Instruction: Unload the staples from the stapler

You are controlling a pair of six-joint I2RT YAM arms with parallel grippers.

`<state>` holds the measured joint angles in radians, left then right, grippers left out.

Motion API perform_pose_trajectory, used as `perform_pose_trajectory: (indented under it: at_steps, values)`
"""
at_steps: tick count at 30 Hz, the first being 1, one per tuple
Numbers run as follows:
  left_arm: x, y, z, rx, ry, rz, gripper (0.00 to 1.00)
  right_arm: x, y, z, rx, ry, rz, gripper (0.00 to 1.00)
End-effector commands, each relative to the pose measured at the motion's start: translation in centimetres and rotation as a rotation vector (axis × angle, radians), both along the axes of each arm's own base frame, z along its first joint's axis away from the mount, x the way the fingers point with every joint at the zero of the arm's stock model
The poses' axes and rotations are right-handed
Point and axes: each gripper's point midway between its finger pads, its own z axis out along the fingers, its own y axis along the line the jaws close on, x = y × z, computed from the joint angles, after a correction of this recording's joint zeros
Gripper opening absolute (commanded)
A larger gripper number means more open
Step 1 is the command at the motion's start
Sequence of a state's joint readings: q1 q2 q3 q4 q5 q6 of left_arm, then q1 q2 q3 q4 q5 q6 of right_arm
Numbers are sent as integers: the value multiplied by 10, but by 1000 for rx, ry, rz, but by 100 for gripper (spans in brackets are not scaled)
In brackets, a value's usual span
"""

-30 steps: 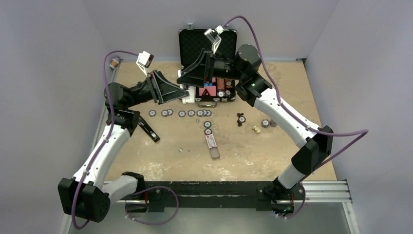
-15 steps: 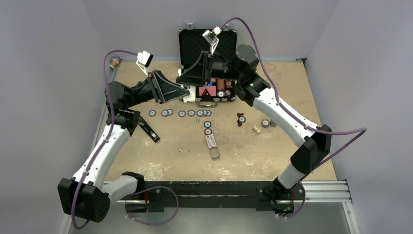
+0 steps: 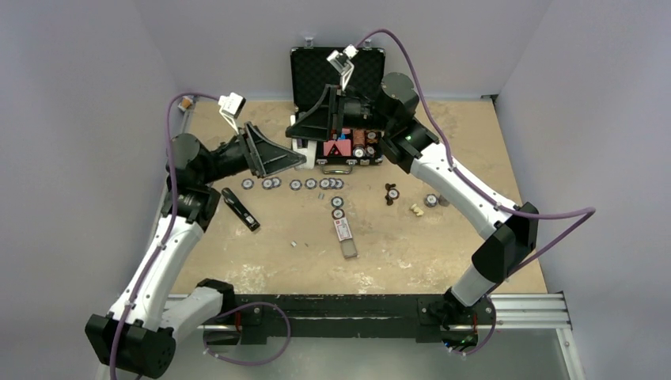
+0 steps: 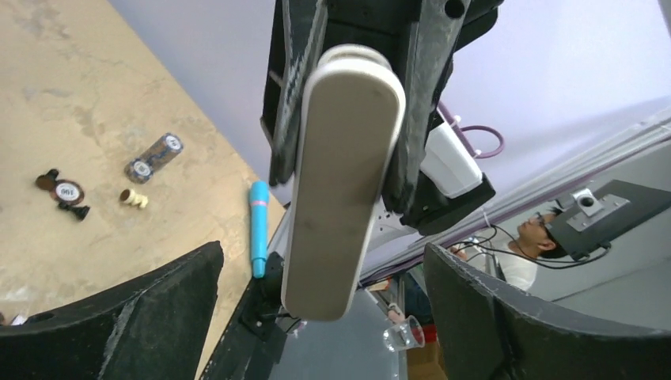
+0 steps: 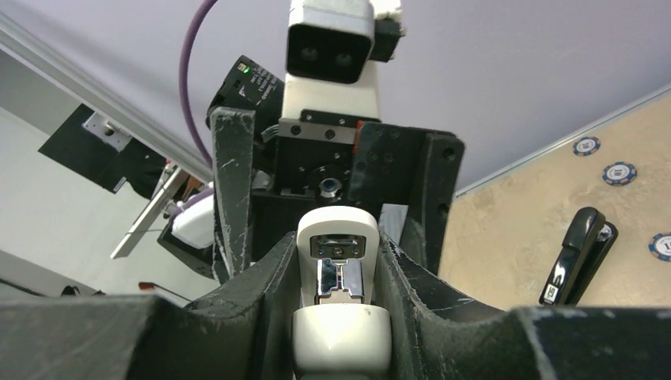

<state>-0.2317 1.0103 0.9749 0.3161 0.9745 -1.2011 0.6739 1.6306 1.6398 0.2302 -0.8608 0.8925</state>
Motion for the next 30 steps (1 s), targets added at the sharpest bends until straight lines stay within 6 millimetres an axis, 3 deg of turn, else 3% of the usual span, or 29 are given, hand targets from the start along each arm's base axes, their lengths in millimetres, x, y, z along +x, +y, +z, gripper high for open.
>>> perform_pose_trajectory:
  at_steps: [1,8,17,25,30]
  values:
    - [-15,13,-15,135,-12,102,100,-7,-5,24,27,-75,1,0]
    - [-29,56,-69,413,105,351,100,23,5,-7,-93,-13,-99,0]
    - [-50,139,-162,819,379,679,100,70,21,-84,-416,102,-299,0]
    - [-67,198,-196,1026,510,925,100,81,51,-166,-715,142,-374,0]
    - [-70,212,-201,1059,520,998,100,83,55,-211,-827,182,-396,0]
